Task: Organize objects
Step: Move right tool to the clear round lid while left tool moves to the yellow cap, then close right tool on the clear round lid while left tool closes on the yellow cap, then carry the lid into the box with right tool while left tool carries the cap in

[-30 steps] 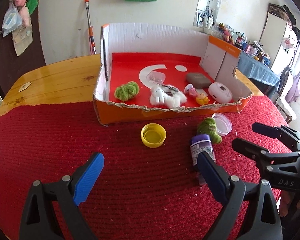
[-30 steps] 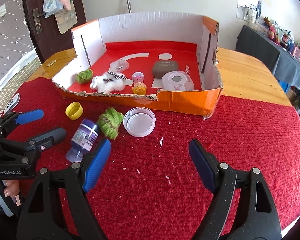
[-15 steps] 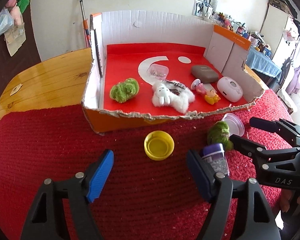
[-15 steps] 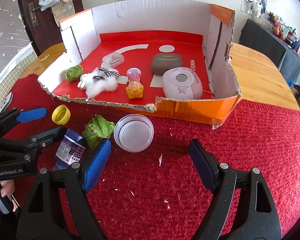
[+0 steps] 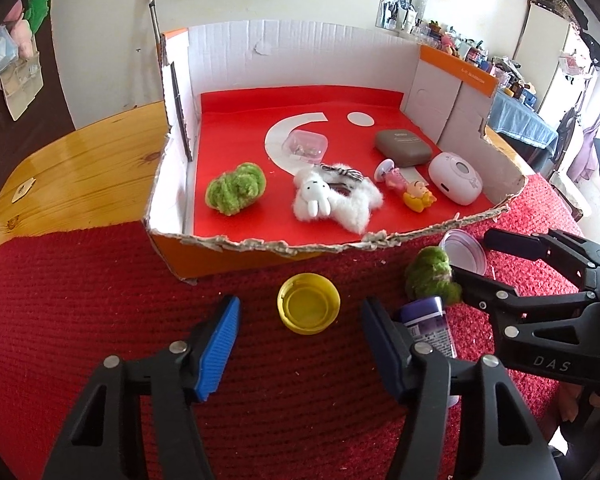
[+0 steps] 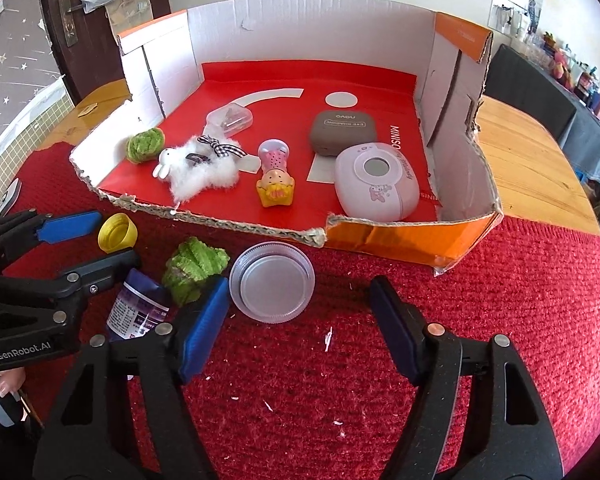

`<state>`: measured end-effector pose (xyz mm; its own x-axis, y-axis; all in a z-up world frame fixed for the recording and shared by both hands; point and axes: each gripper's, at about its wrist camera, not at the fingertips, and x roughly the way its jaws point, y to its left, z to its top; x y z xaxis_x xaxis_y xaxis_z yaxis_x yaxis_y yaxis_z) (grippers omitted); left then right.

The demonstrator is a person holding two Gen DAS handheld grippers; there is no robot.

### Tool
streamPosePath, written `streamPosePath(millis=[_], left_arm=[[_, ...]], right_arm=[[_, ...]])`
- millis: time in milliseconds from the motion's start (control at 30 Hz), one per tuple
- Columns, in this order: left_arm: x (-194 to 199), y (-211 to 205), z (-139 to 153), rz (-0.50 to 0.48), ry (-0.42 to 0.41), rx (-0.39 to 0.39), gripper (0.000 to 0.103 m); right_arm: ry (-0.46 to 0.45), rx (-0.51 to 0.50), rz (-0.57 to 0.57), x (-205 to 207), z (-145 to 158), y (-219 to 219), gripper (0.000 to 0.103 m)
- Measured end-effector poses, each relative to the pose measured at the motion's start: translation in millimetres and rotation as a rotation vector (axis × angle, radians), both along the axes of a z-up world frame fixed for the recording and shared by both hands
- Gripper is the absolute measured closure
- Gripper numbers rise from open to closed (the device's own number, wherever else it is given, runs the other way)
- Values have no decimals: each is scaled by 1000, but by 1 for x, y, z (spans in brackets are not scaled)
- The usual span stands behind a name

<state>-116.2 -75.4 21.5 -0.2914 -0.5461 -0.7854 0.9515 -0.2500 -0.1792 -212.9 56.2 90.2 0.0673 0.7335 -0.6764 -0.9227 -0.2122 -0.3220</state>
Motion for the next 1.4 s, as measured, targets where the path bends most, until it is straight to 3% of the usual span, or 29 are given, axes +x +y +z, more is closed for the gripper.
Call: streamPosePath(millis=[133,300,1400], left_arm=[[-1,0,0,-2,-7,-3,45],[-1,1,1,-11,-2,-6,69],[-2,41,44,-39,48,-96,71]], right_arm=[[-12,7,10,-3,-1,-1,41],[-18,14,39,-7,-2,-5,63],[-3,72,173,-16,16,-49,64]])
